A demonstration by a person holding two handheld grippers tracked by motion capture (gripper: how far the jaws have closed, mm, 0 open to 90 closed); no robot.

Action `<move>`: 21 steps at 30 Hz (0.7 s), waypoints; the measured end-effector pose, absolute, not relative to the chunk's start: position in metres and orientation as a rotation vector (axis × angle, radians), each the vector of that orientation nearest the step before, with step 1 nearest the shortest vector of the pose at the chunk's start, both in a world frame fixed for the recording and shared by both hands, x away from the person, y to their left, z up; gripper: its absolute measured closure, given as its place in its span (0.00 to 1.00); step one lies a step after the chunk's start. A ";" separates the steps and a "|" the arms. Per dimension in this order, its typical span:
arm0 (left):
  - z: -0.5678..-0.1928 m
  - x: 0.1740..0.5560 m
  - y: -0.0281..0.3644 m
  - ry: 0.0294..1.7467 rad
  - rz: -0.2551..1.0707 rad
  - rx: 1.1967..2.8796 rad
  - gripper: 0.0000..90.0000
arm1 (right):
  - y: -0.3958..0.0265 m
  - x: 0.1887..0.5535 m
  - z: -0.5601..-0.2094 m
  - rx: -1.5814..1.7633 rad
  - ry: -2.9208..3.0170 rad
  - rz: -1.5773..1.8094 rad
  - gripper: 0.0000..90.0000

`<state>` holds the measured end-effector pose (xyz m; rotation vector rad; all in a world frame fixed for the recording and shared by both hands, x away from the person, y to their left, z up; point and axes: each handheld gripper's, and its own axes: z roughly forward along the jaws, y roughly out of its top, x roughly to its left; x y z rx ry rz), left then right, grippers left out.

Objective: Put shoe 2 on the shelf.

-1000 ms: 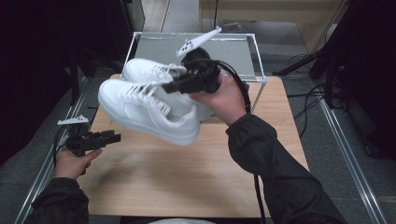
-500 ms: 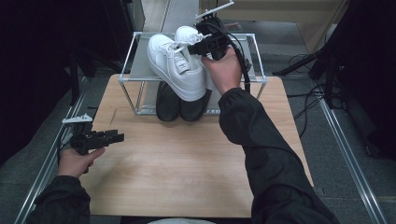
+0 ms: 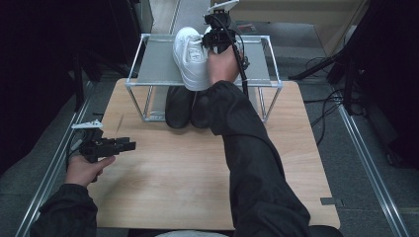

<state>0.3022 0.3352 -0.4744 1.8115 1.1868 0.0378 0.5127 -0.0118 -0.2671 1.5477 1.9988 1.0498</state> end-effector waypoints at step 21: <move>-0.474 0.308 0.327 1.168 0.031 1.848 0.54 | 0.003 0.516 -0.277 1.586 1.910 0.971 0.74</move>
